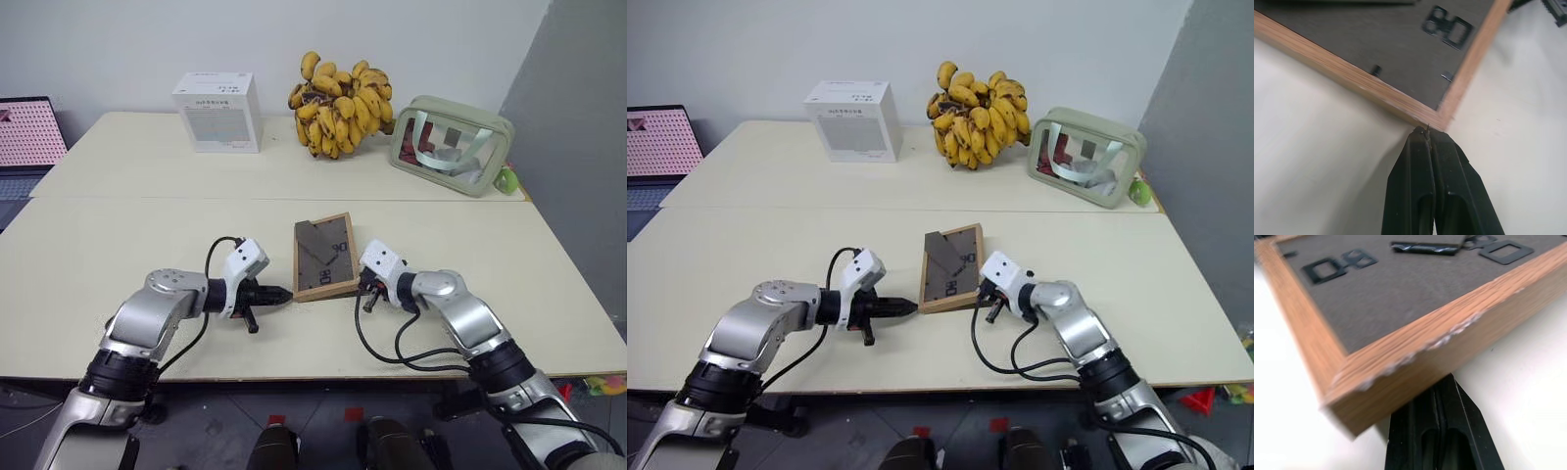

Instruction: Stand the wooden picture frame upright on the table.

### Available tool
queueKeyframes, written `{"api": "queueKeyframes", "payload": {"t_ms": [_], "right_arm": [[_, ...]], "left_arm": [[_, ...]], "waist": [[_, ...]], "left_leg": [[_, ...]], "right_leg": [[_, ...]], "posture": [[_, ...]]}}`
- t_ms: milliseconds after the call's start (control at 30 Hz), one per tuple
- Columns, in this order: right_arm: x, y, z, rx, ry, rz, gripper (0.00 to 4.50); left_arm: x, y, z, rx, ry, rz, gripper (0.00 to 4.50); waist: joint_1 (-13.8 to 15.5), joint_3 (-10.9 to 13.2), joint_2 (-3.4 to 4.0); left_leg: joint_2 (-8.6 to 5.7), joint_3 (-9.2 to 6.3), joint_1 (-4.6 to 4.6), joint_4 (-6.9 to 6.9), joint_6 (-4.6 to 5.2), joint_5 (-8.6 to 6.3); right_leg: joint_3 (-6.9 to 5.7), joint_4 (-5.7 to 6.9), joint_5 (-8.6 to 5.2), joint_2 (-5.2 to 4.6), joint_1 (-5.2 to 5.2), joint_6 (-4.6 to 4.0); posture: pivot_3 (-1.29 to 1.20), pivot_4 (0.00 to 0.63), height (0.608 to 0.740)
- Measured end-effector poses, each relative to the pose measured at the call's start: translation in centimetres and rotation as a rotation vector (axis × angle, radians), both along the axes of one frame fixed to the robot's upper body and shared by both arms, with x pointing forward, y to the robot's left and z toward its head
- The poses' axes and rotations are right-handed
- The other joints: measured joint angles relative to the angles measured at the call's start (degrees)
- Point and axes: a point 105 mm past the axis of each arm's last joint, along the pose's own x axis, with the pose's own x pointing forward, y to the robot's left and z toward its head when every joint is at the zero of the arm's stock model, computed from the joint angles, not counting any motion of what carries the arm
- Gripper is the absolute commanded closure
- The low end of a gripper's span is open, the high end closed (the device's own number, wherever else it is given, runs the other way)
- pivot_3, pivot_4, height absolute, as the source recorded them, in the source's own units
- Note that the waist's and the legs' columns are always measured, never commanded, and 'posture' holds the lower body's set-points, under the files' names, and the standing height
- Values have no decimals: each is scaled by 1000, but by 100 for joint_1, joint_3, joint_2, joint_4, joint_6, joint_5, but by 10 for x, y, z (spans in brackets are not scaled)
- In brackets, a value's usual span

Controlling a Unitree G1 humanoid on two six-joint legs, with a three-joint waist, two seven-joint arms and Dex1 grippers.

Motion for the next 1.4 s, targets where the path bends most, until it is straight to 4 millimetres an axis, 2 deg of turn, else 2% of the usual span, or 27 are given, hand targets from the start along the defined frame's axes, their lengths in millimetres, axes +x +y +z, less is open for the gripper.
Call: {"api": "queueKeyframes", "payload": {"t_ms": [100, 200, 267, 333, 400, 467, 567, 600, 633, 800, 833, 900, 933, 967, 1033, 1300, 1400], "right_arm": [[3, -23, 0, -87, -48, 26, 4500], [13, -47, 0, -172, -93, 17, 4500], [21, -53, 1, -188, -105, 5, 4500], [26, -55, 1, -188, -107, -10, 4500], [33, -50, 1, -159, -97, -30, 4500], [38, -42, 2, -125, -92, -44, 4500], [39, -33, 2, -101, -90, -37, 4500], [39, -31, 2, -98, -92, -35, 4500], [39, -30, 3, -96, -92, -32, 4500], [37, -22, 3, -80, -95, -32, 4500], [37, -20, 3, -76, -94, -37, 4500], [35, -17, 2, -68, -87, -38, 4500], [35, -16, 2, -67, -87, -39, 4500], [33, -10, 1, -52, -82, -41, 4500], [30, -3, -1, -33, -75, -46, 4500], [18, 41, -6, 18, -43, -22, 4500], [15, 42, -7, 22, -41, -21, 4500]], "left_arm": [[-11, 9, -4, 25, 35, 4, 4471], [-8, 24, -2, 36, 42, 55, 4471], [-1, 31, 1, 16, 49, 93, 4471], [5, 36, 7, -27, 52, 114, 4105], [15, 40, 21, -132, 123, 168, 3823], [26, 41, 39, -281, 260, 223, 3325], [33, 39, 53, -404, 392, 253, 2785], [35, 39, 52, -421, 426, 265, 2455], [36, 38, 50, -433, 460, 275, 2362], [39, 26, 19, -442, 618, 301, 1220], [39, 24, 13, -426, 625, 294, 1075], [38, 23, 9, -414, 629, 289, 504], [39, 23, 9, -414, 626, 289, 421], [40, 24, 6, -407, 616, 292, 104], [41, 23, 2, -416, 608, 289, 6], [50, -3, -6, -470, 591, 265, 6], [49, -11, -5, -490, 600, 244, 6]], "waist": [[16, -1, -1], [25, -2, -3], [20, -2, -5], [10, -2, -6], [-4, -1, -9], [-26, -2, -14], [-100, -2, -13], [-112, -2, -13], [-122, -2, -13], [-157, -2, -13], [-159, -2, -13], [-169, -2, -13], [-171, -2, -13], [-173, -3, -12], [-173, -4, -11], [-102, -16, -7], [-79, -16, -7]], "left_leg": [[-4, 3, 13, 2, 0, 0], [-6, 2, 22, 9, 9, 6], [-7, 3, 51, 9, 13, 8], [-6, 0, 80, 9, 13, 8], [-5, -3, 79, 9, 19, 12], [-5, -6, 78, 11, 22, 14], [-7, -5, 79, 1, 22, 14], [-7, -6, 78, -4, 22, 13], [-7, -7, 77, -6, 22, 13], [2, -11, 75, -16, 23, 13], [6, -13, 76, -15, 23, 13], [8, -14, 79, -15, 23, 13], [8, -15, 80, -15, 23, 13], [8, -15, 83, -15, 23, 13], [8, -13, 88, -16, 23, 13], [-6, -11, 123, -9, 22, 14], [-18, -9, 118, -10, 22, 14]], "right_leg": [[1, -3, -1, -5, 14, -2], [1, -4, -20, -6, 28, -33], [3, -5, -20, -7, 54, -34], [0, -10, -21, -7, 84, -35], [-2, -8, -21, -5, 84, -35], [-4, -2, -20, -1, 85, -34], [-1, -2, -19, -1, 87, -31], [-2, -3, -9, 0, 87, -15], [-3, -3, -4, 0, 86, -6], [-5, 2, -9, 11, 78, -14], [-6, 6, -9, 14, 78, -15], [-5, 10, -10, 17, 77, -16], [-5, 10, -10, 17, 77, -16], [-5, 11, -10, 18, 78, -17], [-4, 12, -11, 17, 82, -19], [5, 11, -27, 4, 121, -47], [6, 6, -28, -9, 121, -45]], "posture": [[0, 150, 740], [0, 150, 740], [0, 150, 740], [0, 150, 740], [0, 150, 740], [0, 150, 740], [0, 150, 740], [0, 150, 740], [0, 150, 740], [0, 150, 740], [0, 150, 740], [0, 150, 740], [0, 150, 740], [0, 150, 740], [0, 150, 740], [0, 150, 740], [0, 150, 740]]}}
